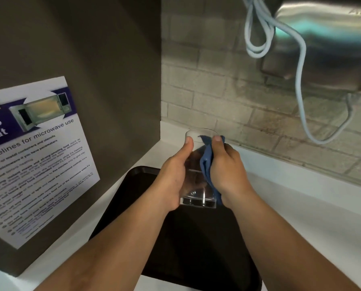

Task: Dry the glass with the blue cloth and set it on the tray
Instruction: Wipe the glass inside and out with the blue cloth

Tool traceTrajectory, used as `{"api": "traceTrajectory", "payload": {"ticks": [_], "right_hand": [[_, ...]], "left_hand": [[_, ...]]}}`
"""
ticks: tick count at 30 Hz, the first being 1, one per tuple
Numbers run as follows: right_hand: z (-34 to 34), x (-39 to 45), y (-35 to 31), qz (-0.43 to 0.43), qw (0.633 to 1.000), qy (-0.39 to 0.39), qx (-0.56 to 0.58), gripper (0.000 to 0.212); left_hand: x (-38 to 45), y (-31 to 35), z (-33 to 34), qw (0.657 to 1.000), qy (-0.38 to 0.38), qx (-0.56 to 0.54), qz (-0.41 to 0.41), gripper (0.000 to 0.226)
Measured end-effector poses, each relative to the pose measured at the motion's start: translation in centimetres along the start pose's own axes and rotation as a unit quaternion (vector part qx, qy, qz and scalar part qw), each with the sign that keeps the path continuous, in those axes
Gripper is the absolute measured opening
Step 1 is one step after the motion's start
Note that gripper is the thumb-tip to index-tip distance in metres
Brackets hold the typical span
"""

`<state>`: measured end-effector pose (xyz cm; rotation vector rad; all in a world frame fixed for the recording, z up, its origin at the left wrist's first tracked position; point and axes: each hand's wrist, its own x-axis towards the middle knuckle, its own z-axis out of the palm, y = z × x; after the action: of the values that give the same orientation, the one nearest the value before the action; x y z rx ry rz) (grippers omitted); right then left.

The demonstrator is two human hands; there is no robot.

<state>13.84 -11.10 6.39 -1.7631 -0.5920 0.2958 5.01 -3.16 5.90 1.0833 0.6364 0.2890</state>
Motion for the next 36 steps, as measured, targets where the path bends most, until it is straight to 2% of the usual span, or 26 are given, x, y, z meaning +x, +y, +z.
{"api": "traceTrajectory", "payload": {"ticks": [3,6,9,11,13,16,19,22,26,28,30,33,36], "right_hand": [[0.2,0.0,1.0,-0.001,1.0,0.025,0.003,0.054],[0.4,-0.6,1.4,-0.021,0.999,0.037,-0.024,0.046],[0.6,-1.2,0.9,-0.056,0.996,0.043,-0.056,0.035],[0.5,-1.0,0.3,-0.056,0.995,0.049,-0.061,0.044],[0.1,-0.1,-0.1,-0.019,0.998,0.053,-0.018,0.056],[-0.9,0.8,-0.4,0.065,0.995,0.034,0.067,0.063],[-1.4,0.6,0.4,0.084,0.993,0.018,0.082,0.058],[-1.4,-1.0,1.8,0.095,0.993,-0.005,0.076,0.049],[-0.4,-5.2,2.9,-0.066,0.995,-0.063,-0.049,0.037],[0.2,-5.9,3.0,-0.134,0.987,-0.044,-0.078,0.044],[0.5,-5.2,2.0,-0.161,0.982,-0.012,-0.097,0.045],[-0.2,-2.6,0.1,-0.111,0.992,0.021,-0.048,0.031],[-1.4,-0.2,-0.7,0.007,0.997,-0.001,0.079,0.043]], "left_hand": [[0.3,0.0,0.3,0.997,0.013,0.072,-0.034,0.093],[0.5,-0.7,1.1,0.993,0.059,0.091,-0.034,0.081],[0.6,-1.6,1.4,0.997,0.069,0.037,0.009,0.077],[0.4,-1.6,1.3,0.997,0.061,0.029,0.034,0.066],[0.2,-1.3,1.2,0.998,0.053,0.01,0.024,0.054],[-0.4,-0.6,1.2,0.999,0.013,-0.044,-0.024,0.084],[-0.8,-0.4,0.9,0.998,0.004,-0.048,-0.038,0.082],[-0.7,-0.2,0.8,0.997,0.037,-0.049,-0.052,0.076],[-0.5,0.4,0.8,0.993,0.113,-0.014,-0.031,0.07],[-0.5,0.2,1.0,0.994,0.11,0.018,-0.016,0.068],[-0.5,-0.1,1.1,0.995,0.093,0.034,-0.01,0.062],[-0.6,-0.3,0.8,0.998,0.057,0.002,-0.005,0.063],[-1.0,-0.4,0.7,0.998,0.008,-0.06,-0.019,0.078]]}}
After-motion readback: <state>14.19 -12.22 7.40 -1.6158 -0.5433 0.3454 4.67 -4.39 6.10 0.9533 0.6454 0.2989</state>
